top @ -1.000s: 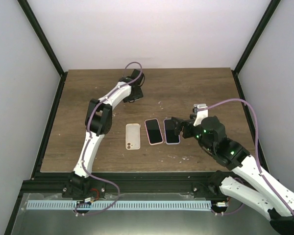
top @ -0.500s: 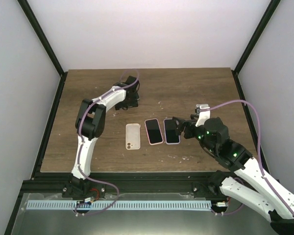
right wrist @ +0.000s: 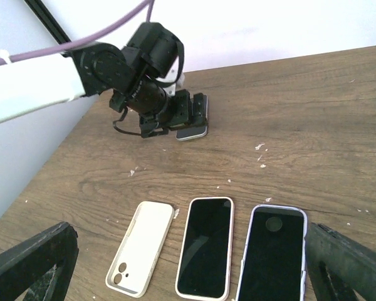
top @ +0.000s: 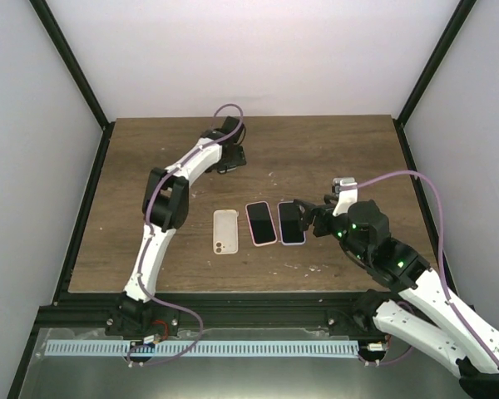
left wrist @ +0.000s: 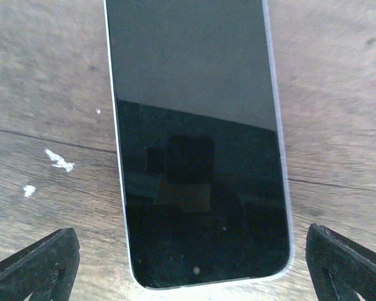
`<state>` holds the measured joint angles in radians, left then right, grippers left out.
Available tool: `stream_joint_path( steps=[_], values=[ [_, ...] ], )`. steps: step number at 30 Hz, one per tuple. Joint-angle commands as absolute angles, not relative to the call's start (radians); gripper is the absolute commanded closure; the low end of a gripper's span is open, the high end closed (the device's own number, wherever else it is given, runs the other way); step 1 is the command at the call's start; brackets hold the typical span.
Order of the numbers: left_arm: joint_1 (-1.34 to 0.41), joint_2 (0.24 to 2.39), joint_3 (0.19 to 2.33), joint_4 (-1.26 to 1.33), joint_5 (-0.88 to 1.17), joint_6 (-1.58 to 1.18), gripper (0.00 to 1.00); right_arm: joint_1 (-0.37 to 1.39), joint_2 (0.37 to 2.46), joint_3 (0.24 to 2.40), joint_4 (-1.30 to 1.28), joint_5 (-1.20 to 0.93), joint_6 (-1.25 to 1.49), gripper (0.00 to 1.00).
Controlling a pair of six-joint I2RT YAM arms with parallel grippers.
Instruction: Put the phone into the phone case
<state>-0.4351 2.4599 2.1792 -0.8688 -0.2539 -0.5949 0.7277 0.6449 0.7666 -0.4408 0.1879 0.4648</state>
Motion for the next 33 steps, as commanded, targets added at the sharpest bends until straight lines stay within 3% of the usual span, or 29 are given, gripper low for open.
stream_joint_path(
  steps=[1,15,26,33],
  values=[
    [-0.428,2.519,2.214,-0.888,-0.263,-0.613,0.0,0.721,0.64,0.812,-0.445,0.213,0.454,0.0],
    [-0.405,2.579,2.278,-0.843,-0.252,-0.606,0.04,0.721,0.68,0.839,-0.426,0.225,0.415,0.0],
    [-0.39,2.587,2.269,-0.862,-0.245,-0.561,0.2,0.721,0.693,0.837,-0.42,0.222,0.421,0.0],
    [-0.39,2.452,2.044,-0.821,-0.233,-0.537,0.29,0.721,0.694,0.829,-0.416,0.2,0.443,0.0]
  ],
)
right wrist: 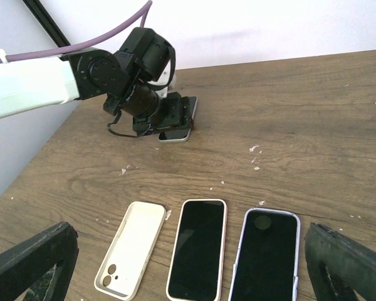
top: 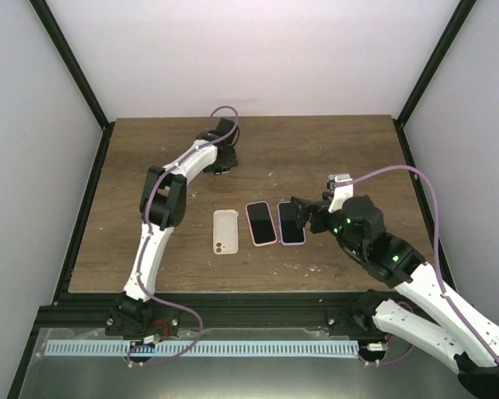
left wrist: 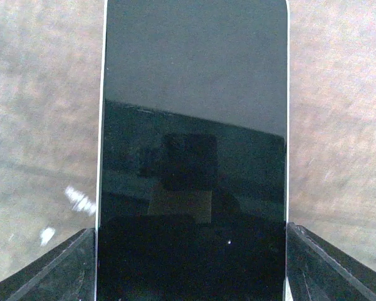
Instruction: Put the phone into the phone case
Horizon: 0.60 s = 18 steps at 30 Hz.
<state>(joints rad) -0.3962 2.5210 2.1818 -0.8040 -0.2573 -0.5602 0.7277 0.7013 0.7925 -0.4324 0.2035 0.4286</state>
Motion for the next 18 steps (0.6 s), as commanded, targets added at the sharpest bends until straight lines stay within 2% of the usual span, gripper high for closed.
stream_joint_path(
  steps=[1,6,9,15,18],
  values=[
    [-0.392,2.421,1.997,-0.805,-0.233,-0.531,0.3,0.721,0.691,0.826,-0.417,0.199,0.445,0.0],
    [-0.394,2.285,1.79,-0.763,-0.215,-0.498,0.3,0.721,0.671,0.815,-0.43,0.185,0.464,0.0],
    [-0.393,2.231,1.72,-0.749,-0.234,-0.479,0.23,0.721,0.66,0.811,-0.43,0.181,0.467,0.0],
    [-0.385,2.27,1.794,-0.791,-0.237,-0.472,0.06,0.721,0.659,0.813,-0.431,0.171,0.469,0.0],
    [-0.376,2.332,1.888,-0.822,-0.242,-0.48,0.03,0.721,0.656,0.82,-0.441,0.175,0.467,0.0]
  ],
)
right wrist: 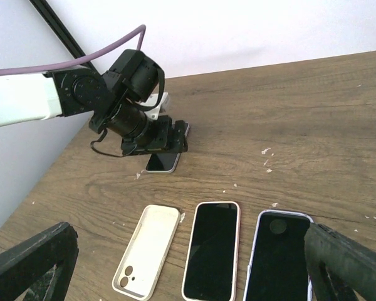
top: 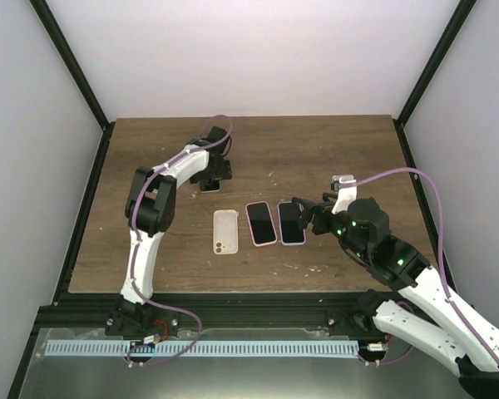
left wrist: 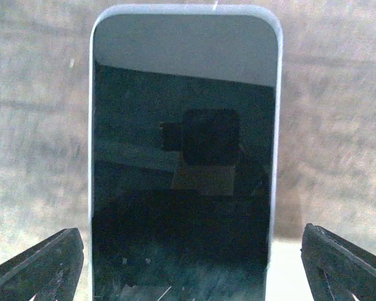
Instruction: Put the phone into the phone case
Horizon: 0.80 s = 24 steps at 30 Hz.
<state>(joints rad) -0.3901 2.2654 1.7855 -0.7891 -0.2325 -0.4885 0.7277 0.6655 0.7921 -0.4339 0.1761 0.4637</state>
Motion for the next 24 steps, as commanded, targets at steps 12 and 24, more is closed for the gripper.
stream_joint_path(
  steps=[12,24],
  values=[
    [-0.343,2.451,2.037,-0.827,-0.203,-0.505,0.13,0.722,0.65,0.807,-0.442,0.208,0.446,0.0],
    [-0.342,2.393,1.958,-0.804,-0.167,-0.487,0.26,0.721,0.679,0.803,-0.42,0.199,0.447,0.0]
  ],
)
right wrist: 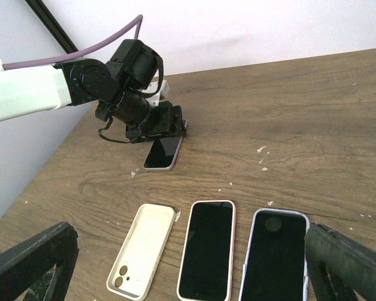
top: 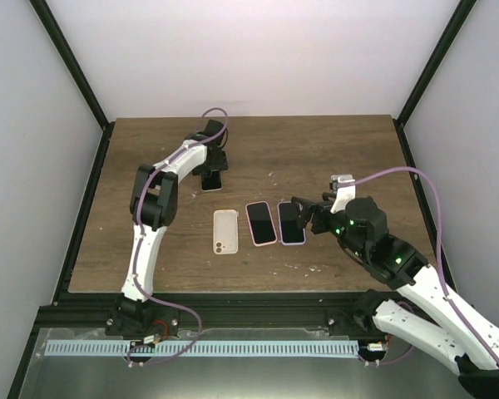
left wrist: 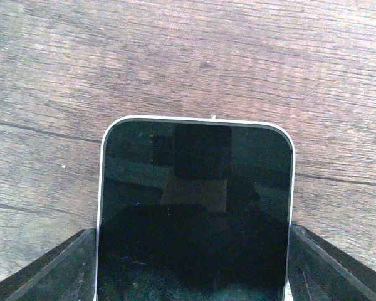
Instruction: Put the phone into the phone case
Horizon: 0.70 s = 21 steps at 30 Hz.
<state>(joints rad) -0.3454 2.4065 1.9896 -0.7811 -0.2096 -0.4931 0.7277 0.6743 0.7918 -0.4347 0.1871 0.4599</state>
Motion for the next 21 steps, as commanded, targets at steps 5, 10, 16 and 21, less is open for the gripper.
stream_joint_path(
  steps=[5,10,16,21],
  values=[
    [-0.343,2.334,1.959,-0.805,-0.163,-0.458,0.33,0.721,0.676,0.798,-0.418,0.192,0.458,0.0],
    [-0.342,2.286,1.964,-0.814,-0.144,-0.444,0.38,0.722,0.678,0.793,-0.419,0.18,0.472,0.0],
    [-0.345,2.259,1.984,-0.861,-0.12,-0.429,0.41,0.721,0.676,0.795,-0.427,0.175,0.475,0.0],
    [-0.366,2.21,1.94,-0.911,-0.116,-0.426,0.42,0.722,0.675,0.795,-0.437,0.175,0.47,0.0]
  ],
)
